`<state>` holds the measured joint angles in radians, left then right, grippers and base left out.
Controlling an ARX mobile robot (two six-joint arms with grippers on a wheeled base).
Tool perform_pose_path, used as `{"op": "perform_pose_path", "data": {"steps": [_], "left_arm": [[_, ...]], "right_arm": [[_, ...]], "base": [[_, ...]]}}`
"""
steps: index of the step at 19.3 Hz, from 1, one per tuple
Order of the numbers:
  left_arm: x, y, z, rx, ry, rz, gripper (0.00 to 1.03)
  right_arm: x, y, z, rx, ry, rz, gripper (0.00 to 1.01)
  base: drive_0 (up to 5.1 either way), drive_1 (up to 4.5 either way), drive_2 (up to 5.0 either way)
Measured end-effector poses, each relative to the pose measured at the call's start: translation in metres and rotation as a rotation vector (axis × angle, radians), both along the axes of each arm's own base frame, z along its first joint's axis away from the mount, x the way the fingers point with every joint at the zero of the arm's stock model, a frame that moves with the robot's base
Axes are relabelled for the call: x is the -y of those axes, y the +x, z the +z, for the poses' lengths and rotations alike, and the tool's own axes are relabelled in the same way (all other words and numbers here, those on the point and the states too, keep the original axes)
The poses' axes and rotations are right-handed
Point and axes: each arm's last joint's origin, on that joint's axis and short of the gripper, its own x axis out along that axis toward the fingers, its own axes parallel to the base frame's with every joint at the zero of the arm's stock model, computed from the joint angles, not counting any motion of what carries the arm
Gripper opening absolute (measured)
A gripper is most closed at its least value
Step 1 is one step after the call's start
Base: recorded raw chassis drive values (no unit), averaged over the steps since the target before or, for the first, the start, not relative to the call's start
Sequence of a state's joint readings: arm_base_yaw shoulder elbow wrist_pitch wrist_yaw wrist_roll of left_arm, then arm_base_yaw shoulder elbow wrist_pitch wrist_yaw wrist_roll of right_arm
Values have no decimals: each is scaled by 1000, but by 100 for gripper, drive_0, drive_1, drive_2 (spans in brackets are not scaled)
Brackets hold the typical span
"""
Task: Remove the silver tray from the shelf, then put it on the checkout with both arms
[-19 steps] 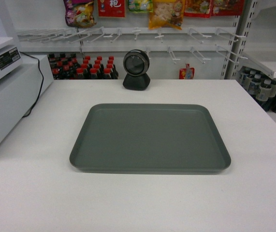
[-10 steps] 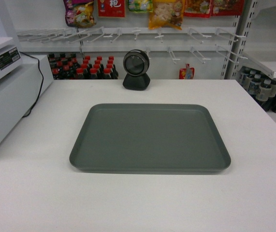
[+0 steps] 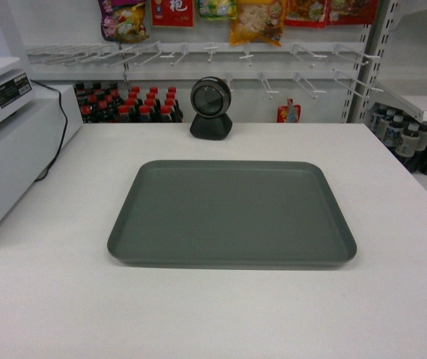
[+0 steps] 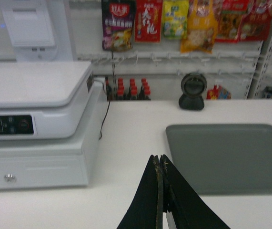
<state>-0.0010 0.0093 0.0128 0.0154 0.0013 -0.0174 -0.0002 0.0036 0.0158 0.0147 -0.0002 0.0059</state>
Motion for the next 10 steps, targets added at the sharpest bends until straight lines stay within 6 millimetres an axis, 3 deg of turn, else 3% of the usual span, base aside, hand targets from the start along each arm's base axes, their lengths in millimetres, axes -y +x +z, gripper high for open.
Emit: {"op": "perform_pose_path", "data": {"steps": [3,4,10], "left_arm": [[0,0,-2,-17,0,1,4],[0,0,-3,-21,0,2,16],[0,0,-3,-21,0,2,87]], "right_arm": [[0,0,-3,-24,0,0,2],[0,0,-3,-23,-1,0,9],[0,0,-3,-23,-1,0,82]], "base": [[0,0,0],[0,0,0],[0,0,0]]}}
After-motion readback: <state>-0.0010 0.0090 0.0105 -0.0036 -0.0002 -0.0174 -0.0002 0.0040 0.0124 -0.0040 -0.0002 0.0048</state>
